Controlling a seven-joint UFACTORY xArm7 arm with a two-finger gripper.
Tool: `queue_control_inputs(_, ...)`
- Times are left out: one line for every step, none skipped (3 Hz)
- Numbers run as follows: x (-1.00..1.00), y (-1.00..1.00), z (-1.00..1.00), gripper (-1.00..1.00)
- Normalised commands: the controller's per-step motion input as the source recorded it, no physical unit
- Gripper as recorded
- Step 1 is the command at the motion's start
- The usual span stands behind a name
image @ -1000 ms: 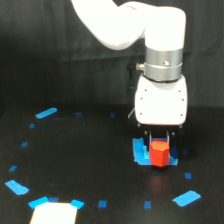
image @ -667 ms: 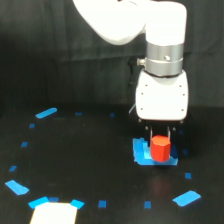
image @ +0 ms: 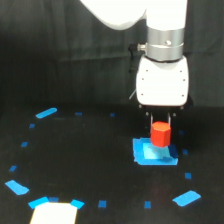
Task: Pick up the red object from the table
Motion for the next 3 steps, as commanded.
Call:
queue_control_inputs(0.09,0.34,0.94,-0.98)
queue_control_inputs(0.29,0.25,0.95,-1.00)
queue_control_inputs(0.47,0.34,1.00,-0.86)
